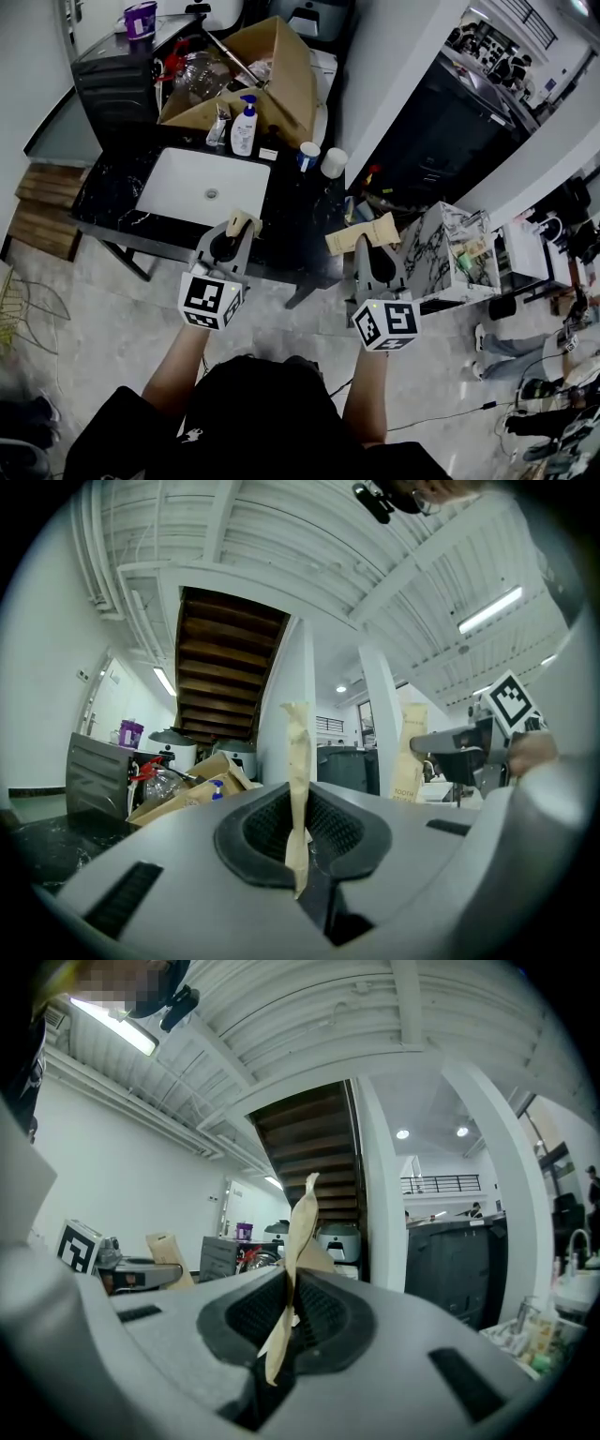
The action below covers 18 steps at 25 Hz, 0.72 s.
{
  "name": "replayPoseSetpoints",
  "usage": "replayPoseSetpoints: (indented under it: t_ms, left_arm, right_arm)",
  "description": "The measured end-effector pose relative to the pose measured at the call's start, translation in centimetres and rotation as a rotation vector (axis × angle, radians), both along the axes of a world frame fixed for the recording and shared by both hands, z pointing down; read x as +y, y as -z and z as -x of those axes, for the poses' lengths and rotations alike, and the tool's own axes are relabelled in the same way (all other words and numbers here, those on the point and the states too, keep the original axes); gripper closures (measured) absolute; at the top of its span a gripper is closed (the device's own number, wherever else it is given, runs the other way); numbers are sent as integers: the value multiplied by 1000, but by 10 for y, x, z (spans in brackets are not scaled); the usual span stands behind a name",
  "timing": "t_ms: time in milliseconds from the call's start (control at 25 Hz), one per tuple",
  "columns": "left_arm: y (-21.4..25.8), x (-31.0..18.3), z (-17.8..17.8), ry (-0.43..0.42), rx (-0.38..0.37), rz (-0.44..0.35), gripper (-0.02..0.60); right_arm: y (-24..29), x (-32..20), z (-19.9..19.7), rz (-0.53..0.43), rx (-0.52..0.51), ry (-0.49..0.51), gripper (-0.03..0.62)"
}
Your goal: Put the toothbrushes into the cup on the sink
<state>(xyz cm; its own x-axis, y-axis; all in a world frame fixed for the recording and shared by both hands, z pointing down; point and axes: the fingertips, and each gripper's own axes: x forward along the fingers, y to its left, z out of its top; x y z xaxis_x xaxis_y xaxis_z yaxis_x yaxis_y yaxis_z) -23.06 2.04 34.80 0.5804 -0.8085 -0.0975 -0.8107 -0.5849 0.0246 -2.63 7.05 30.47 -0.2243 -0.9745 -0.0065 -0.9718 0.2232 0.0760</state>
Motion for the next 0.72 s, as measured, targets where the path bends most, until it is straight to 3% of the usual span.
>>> replayPoseSetpoints:
  t_ms: [320, 720]
  left_arm:
    - [-4, -2, 30, 46, 4, 16, 554]
    - [-13, -13, 22, 52, -11, 30, 554]
  right_arm:
    - [-1, -11, 25, 13, 6, 41, 566]
    - [-12, -27, 17, 20, -18, 52, 566]
